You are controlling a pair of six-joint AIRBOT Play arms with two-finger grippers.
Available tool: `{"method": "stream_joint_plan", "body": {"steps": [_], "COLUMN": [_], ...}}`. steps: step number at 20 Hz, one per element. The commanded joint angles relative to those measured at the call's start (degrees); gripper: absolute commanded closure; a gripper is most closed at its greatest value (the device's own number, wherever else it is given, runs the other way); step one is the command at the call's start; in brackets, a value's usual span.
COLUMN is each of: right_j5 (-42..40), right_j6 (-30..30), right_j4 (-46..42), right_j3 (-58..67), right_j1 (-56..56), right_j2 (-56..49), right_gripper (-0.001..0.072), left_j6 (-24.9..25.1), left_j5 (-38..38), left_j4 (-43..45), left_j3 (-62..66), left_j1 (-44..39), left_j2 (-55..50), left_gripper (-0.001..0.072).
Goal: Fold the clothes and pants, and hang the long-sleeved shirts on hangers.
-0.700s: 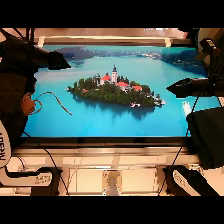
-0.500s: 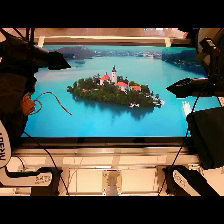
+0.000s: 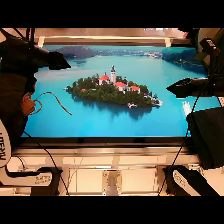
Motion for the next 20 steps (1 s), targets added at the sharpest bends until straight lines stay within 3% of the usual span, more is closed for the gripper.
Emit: {"method": "stream_joint_plan", "body": {"steps": [1,3,6,7,8,9,11,13,14,15,16,17,18,19,20], "right_j5": [-2.71,-9.44,-11.04,-11.04,-11.04,-10.86,-11.47,-11.54,-11.63,-11.89,-12.68,-13.27,-13.38,-13.44,-13.57], "right_j6": [0.0,0.02,0.11,0.11,0.11,0.11,0.11,0.09,0.11,0.11,0.11,0.13,0.17,0.17,0.17], "right_j4": [-0.02,0.07,0.33,1.38,2.1,2.49,2.45,2.58,2.54,2.54,2.84,2.97,2.99,3.06,3.08], "right_j3": [0.04,0.04,0.04,0.04,0.04,0.04,0.04,0.04,0.04,0.04,0.04,0.04,0.04,0.04,0.04], "right_j1": [0.07,0.07,0.07,0.07,0.07,0.07,0.07,0.07,0.07,0.07,0.09,0.07,0.07,0.07,0.07], "right_j2": [-0.13,-0.24,-0.24,-0.24,-0.22,-0.22,-0.22,-0.22,-0.22,-0.22,-0.24,-0.22,-0.22,-0.22,-0.22], "right_gripper": [0.0704,0.0704,0.0704,0.0704,0.0704,0.0704,0.0704,0.0704,0.0703,0.07,0.0655,0.057,0.0375,0.0223,0.0184], "left_j6": [1.86,1.57,-1.53,-4.68,-4.87,-5.33,-8.04,-8.13,-8.07,-7.23,-5.53,-5.46,-5.49,-5.7,-5.66], "left_j5": [2.97,2.73,1.55,0.33,-1.57,-3.56,-4.31,-4.31,-4.92,-6.51,-6.58,-6.36,-6.38,-6.38,-5.7], "left_j4": [5.29,14.69,31.69,36.74,40.22,43.87,45.66,41.97,37.92,33.33,30.97,31.39,31.78,31.56,31.63], "left_j3": [-0.04,-0.07,-0.09,-0.11,-0.11,-0.11,-0.28,-0.83,-1.68,-3.19,-4.87,-6.1,-6.51,-6.56,-6.56], "left_j1": [0.5,1.38,3.52,4.96,6.88,9.62,16.94,24.57,28.39,31.91,34.73,37.09,38.88,40.33,40.98], "left_j2": [-1.64,-2.75,-3.93,-4.35,-4.74,-5.05,-5.11,-5.16,-5.16,-5.29,-5.64,-6.56,-7.8,-9.11,-10.29], "left_gripper": [0.0681,0.0682,0.0679,0.0593,0.0386,0.0297,0.0297,0.0296,0.0239,0.0075,0.0017,0.0018,-0.0001,-0.0002,-0.0002]}}
